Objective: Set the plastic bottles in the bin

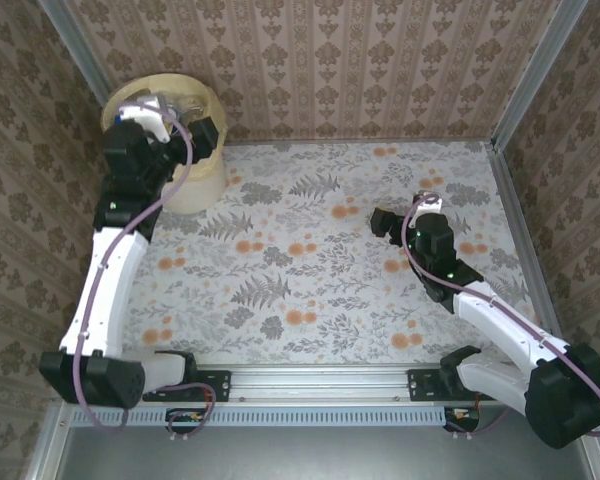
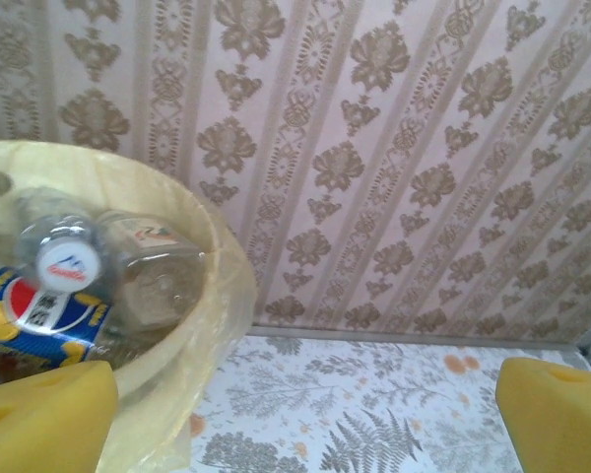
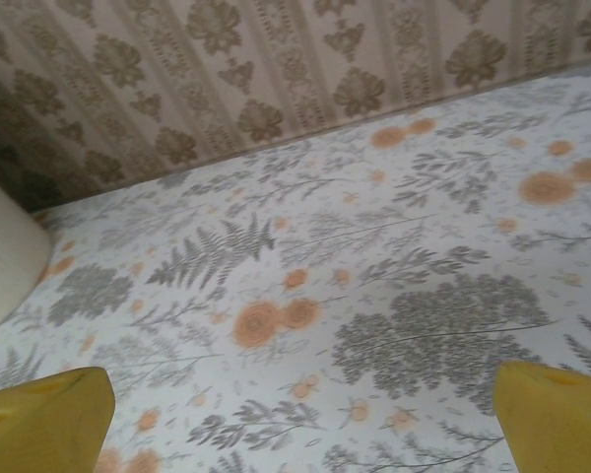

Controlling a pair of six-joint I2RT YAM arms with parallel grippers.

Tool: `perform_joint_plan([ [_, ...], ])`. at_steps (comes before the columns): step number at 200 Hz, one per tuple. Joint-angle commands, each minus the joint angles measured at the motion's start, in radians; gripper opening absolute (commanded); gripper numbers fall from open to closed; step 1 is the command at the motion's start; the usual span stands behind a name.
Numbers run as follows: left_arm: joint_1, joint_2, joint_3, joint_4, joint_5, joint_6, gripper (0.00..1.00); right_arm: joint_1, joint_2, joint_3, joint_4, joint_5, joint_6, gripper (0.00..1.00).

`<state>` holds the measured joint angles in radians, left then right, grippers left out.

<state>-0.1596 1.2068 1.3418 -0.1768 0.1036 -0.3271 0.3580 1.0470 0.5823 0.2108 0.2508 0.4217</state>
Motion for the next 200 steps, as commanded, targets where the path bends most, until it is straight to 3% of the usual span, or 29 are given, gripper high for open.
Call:
perform_joint_plan([
  [1, -0.006, -0.062, -0.168, 0.141, -0.175, -0.051, 1.00, -0.007, -0.015, -0.030, 0.042, 0.158, -0.017, 1.00],
  [46, 0.015, -0.187, -0.463, 0.170, -0.581, -0.056, 1.00, -0.033, 0.020, -0.072, 0.060, 0.351, -0.164, 1.00],
  [67, 0.085, -0.218, -0.598, 0.201, -0.631, -0.071, 1.00, -0.098, 0.060, -0.082, 0.057, 0.348, -0.233, 1.00],
  [79, 0.132, -0.222, -0.660, 0.219, -0.620, -0.076, 1.00, -0.153, 0.079, -0.069, 0.032, 0.298, -0.243, 1.00],
  [96, 0.185, -0.215, -0.732, 0.260, -0.592, -0.059, 1.00, -0.211, 0.113, -0.105, 0.139, 0.234, -0.269, 1.00],
  [125, 0.235, -0.137, -0.821, 0.446, -0.502, 0.090, 1.00, -0.319, 0.209, -0.147, 0.269, 0.056, -0.255, 1.00],
  [166, 0.250, 0.080, -0.796, 0.570, -0.319, 0.252, 1.00, -0.349, 0.326, -0.160, 0.500, -0.113, -0.354, 1.00],
  [200, 0.250, 0.065, -0.822, 0.626, -0.171, 0.320, 1.00, -0.353, 0.436, -0.220, 0.694, -0.234, -0.391, 1.00],
])
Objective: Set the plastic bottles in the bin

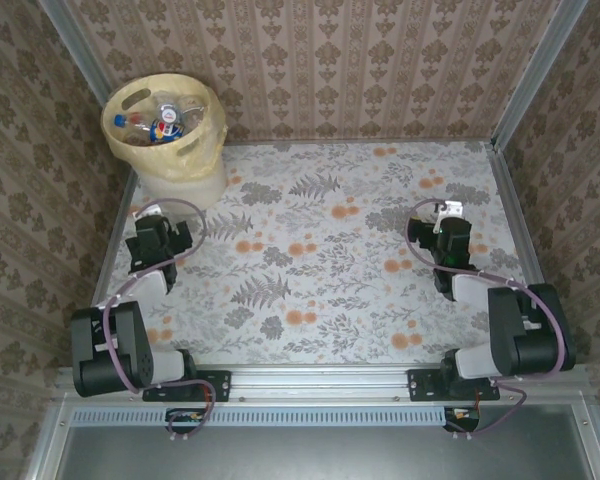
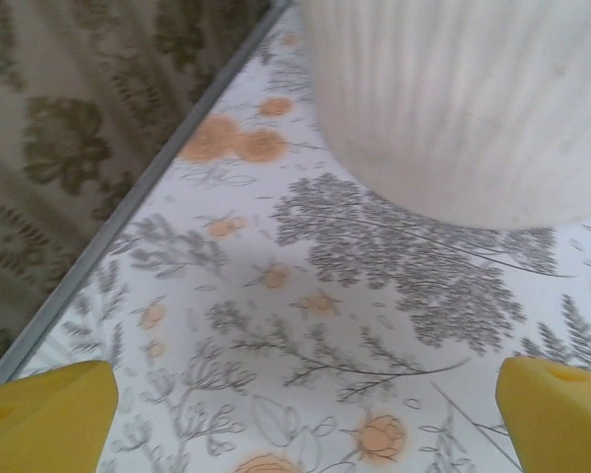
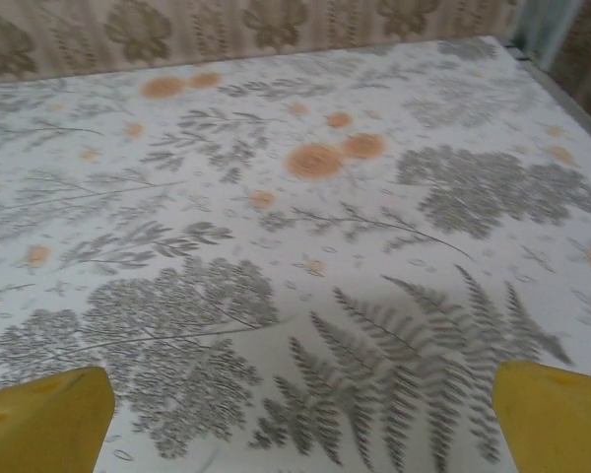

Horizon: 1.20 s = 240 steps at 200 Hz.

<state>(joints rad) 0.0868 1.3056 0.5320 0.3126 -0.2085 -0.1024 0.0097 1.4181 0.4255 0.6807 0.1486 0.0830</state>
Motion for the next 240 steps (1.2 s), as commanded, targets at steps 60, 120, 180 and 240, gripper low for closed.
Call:
perform_joint_plan([
  [60, 0.002, -0.095, -0.122, 0.233, 0.162, 0.105, 1.00, 0.012, 0.113, -0.053, 0.242, 0.033, -0.011, 1.00],
  [120, 0.032, 0.004, -0.122, 0.292, 0.165, 0.114, 1.00, 0.013, 0.114, -0.053, 0.240, 0.031, -0.011, 1.00],
  [180, -0.078, 0.046, -0.198, 0.500, 0.150, 0.117, 1.00, 0.012, 0.113, -0.052, 0.243, 0.032, -0.011, 1.00],
  [240, -0.137, 0.232, -0.145, 0.577, -0.017, 0.115, 1.00, 0.012, 0.115, -0.051, 0.239, 0.029, -0.014, 1.00],
])
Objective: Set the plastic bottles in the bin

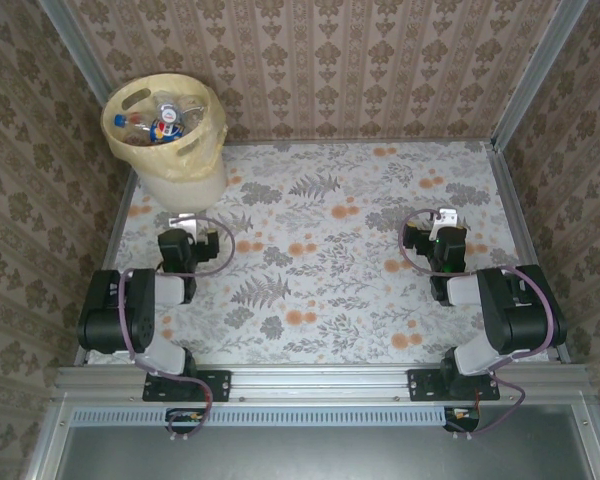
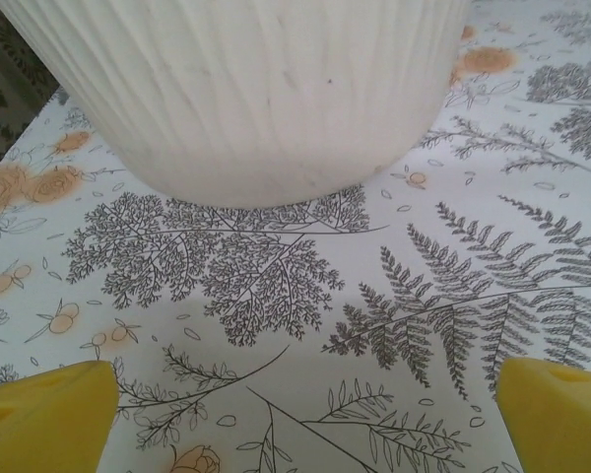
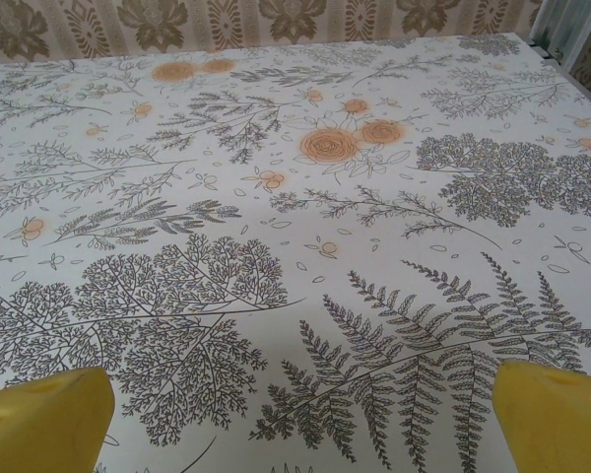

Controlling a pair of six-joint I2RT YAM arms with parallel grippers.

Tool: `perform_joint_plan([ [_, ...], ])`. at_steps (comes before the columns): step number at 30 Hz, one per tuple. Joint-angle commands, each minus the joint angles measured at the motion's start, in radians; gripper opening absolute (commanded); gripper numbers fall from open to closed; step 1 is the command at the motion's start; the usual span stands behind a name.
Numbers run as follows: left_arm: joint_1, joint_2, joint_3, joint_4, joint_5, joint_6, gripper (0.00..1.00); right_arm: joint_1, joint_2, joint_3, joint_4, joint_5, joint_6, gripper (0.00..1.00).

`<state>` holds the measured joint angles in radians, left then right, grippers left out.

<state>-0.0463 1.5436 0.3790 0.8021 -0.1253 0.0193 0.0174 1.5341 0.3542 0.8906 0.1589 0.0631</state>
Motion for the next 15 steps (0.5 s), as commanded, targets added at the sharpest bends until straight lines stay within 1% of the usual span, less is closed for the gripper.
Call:
perform_joint_plan([
  [1, -0.004, -0.006, 0.008, 0.091, -0.101, -0.007, 1.00, 0.004, -0.002, 0.021, 0.029, 0.019, 0.006, 1.00],
  [13, -0.002, -0.006, 0.009, 0.087, -0.099, -0.009, 1.00, 0.010, -0.001, 0.027, 0.019, 0.016, -0.004, 1.00],
  [15, -0.003, -0.006, 0.009, 0.088, -0.100, -0.009, 1.00, 0.010, 0.000, 0.037, 0.000, -0.035, -0.022, 1.00],
])
